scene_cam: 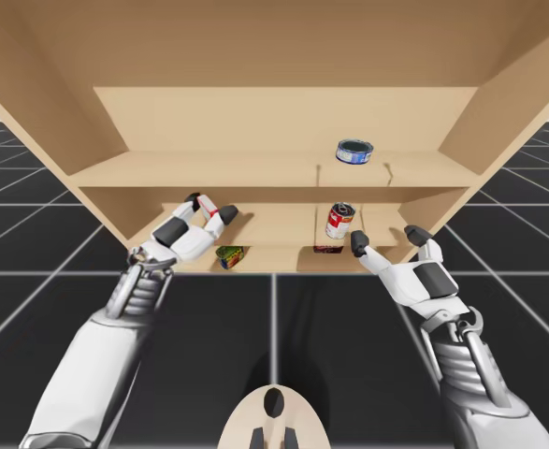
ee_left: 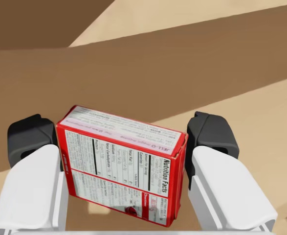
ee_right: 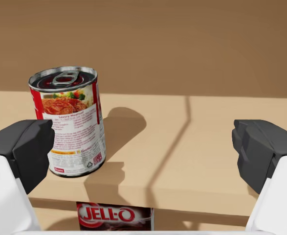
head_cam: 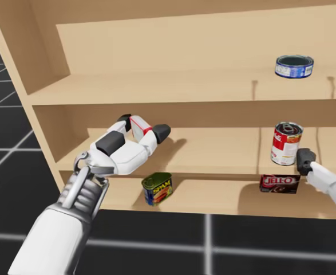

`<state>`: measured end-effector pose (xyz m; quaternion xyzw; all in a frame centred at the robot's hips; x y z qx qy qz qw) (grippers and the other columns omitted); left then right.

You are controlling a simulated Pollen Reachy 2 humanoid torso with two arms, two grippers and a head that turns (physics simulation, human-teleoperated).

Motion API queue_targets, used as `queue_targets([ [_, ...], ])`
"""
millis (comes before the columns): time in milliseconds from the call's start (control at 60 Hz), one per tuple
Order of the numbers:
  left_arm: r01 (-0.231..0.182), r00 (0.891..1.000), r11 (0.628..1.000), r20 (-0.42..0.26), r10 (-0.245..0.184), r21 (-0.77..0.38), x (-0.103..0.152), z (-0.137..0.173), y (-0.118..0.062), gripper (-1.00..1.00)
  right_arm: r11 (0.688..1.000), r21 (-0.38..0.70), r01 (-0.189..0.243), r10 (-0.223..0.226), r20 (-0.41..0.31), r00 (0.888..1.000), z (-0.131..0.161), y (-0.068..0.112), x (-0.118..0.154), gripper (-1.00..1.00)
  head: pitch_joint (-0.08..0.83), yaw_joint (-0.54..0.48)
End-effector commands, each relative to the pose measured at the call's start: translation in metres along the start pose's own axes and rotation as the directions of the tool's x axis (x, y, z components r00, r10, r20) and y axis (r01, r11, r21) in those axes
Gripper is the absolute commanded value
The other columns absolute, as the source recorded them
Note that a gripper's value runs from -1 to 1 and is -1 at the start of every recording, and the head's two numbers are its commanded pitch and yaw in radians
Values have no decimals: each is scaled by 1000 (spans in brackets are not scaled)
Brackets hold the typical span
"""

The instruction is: Find the gelatin box on the shelf and bring it to me.

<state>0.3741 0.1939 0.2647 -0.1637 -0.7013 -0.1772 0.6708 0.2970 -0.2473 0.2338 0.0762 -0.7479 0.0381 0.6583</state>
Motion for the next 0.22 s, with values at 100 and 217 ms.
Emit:
queue_targets([
  [100,61,998,998,9,-62,19,28,58,-22,1000,1000,-2,-3,3,1,1000,-1,0,0,-1000,417,146],
  [217,83,997,996,-1,-83,19,35,93,-34,1000,1000,-2,14,-14,3,1000,-1,1,-1,-1000,418,143],
])
